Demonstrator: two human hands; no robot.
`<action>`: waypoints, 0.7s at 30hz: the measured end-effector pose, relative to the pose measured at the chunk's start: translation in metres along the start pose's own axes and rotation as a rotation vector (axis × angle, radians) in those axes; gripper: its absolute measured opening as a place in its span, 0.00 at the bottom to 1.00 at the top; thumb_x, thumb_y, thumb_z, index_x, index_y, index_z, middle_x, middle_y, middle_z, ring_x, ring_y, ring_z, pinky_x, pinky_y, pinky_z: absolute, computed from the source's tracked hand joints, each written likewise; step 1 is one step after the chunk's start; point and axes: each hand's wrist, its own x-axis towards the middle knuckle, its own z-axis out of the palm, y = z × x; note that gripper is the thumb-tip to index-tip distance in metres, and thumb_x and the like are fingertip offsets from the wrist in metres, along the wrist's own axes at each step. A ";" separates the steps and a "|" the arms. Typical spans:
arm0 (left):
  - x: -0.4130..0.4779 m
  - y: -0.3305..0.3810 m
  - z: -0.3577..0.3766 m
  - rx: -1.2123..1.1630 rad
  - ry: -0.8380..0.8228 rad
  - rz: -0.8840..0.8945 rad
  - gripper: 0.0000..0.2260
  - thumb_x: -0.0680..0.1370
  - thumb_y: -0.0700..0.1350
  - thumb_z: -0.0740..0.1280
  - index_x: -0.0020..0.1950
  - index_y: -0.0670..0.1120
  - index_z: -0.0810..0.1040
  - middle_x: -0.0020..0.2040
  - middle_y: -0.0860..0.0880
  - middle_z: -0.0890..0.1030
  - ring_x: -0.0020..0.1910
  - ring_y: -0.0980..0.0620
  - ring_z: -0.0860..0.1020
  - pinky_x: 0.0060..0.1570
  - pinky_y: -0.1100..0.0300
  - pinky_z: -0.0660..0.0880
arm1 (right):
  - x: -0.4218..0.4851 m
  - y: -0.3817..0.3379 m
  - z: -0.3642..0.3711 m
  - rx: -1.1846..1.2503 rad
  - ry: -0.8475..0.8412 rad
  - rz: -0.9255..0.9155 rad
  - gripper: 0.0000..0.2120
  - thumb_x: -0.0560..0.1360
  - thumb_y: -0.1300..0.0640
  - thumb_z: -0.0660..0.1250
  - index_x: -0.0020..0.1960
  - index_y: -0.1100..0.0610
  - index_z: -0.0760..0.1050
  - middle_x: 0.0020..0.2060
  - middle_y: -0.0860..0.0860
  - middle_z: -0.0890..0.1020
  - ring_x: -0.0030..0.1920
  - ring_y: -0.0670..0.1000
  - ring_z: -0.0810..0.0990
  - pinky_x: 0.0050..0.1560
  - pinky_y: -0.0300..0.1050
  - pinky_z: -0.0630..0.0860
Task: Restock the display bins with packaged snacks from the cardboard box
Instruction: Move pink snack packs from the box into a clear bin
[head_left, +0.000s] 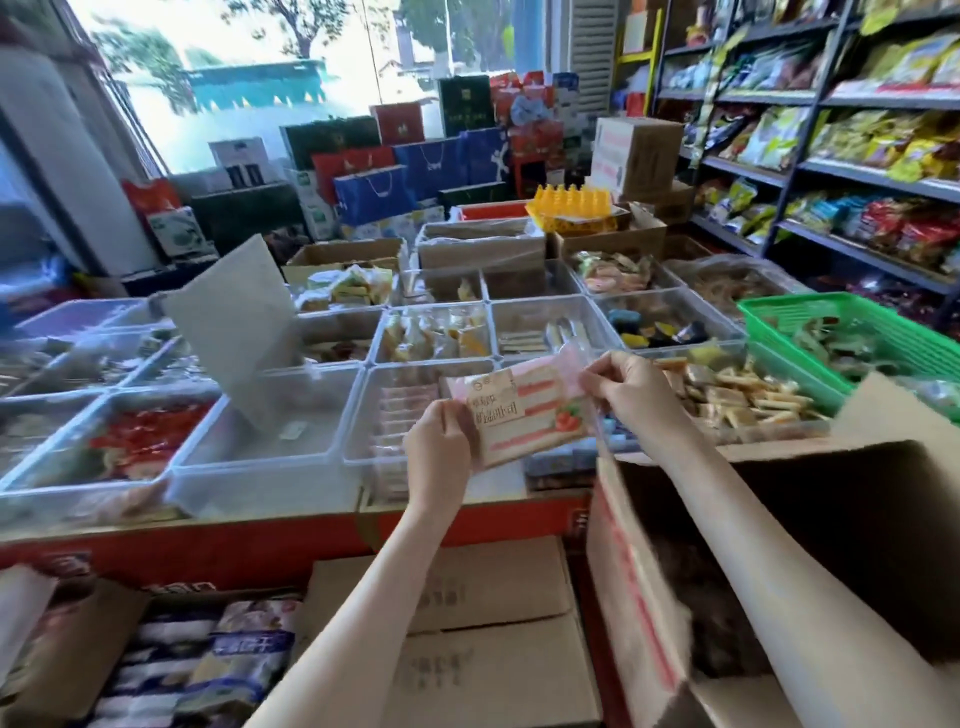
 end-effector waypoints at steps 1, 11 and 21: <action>0.016 -0.010 -0.015 0.015 0.002 0.001 0.16 0.79 0.35 0.56 0.33 0.45 0.73 0.33 0.51 0.77 0.35 0.53 0.74 0.35 0.64 0.73 | 0.009 -0.006 0.020 -0.035 0.000 -0.015 0.11 0.74 0.62 0.69 0.35 0.53 0.74 0.28 0.49 0.76 0.29 0.46 0.72 0.35 0.40 0.68; 0.147 -0.050 -0.062 0.153 -0.074 -0.009 0.13 0.80 0.40 0.58 0.43 0.45 0.81 0.45 0.42 0.83 0.41 0.42 0.78 0.37 0.57 0.68 | 0.087 -0.018 0.127 -0.280 0.004 -0.015 0.04 0.73 0.62 0.69 0.42 0.56 0.75 0.30 0.48 0.77 0.31 0.45 0.73 0.36 0.41 0.68; 0.264 -0.079 -0.008 0.035 -0.241 -0.267 0.14 0.73 0.32 0.59 0.55 0.44 0.73 0.53 0.45 0.81 0.53 0.47 0.79 0.54 0.48 0.78 | 0.200 0.010 0.176 -0.367 0.191 0.067 0.03 0.74 0.63 0.65 0.45 0.63 0.75 0.43 0.59 0.82 0.47 0.58 0.78 0.41 0.38 0.74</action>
